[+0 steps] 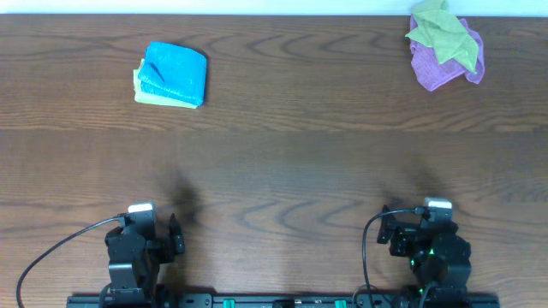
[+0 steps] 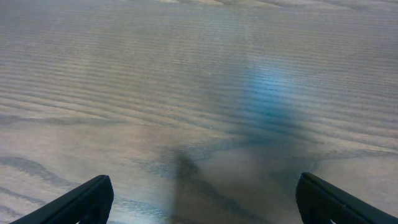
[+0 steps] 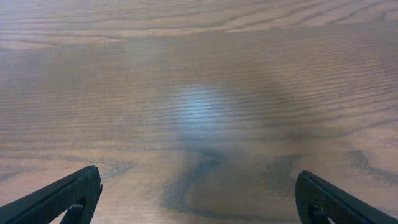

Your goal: Fold the cloth

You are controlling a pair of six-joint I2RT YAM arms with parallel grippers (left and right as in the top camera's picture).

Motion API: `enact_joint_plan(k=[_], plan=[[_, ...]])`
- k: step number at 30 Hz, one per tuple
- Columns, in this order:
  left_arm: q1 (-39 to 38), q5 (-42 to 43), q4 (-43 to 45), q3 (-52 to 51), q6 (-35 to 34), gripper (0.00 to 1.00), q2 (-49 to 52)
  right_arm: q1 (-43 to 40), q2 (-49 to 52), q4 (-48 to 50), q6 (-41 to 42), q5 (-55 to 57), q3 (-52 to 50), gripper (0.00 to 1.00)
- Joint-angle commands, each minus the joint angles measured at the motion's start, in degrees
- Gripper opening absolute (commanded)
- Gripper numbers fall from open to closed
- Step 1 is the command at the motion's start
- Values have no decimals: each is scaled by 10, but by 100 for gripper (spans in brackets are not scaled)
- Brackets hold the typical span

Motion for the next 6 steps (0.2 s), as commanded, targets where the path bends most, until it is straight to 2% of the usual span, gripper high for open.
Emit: enact_joint_plan(k=[1, 6], plan=[[-1, -11, -18, -14, -3, 95, -4, -4, -5, -2, 7, -13, -5, 99], [-1, -12, -18, -14, -3, 95, -4, -4, -5, -2, 7, -13, -5, 99]])
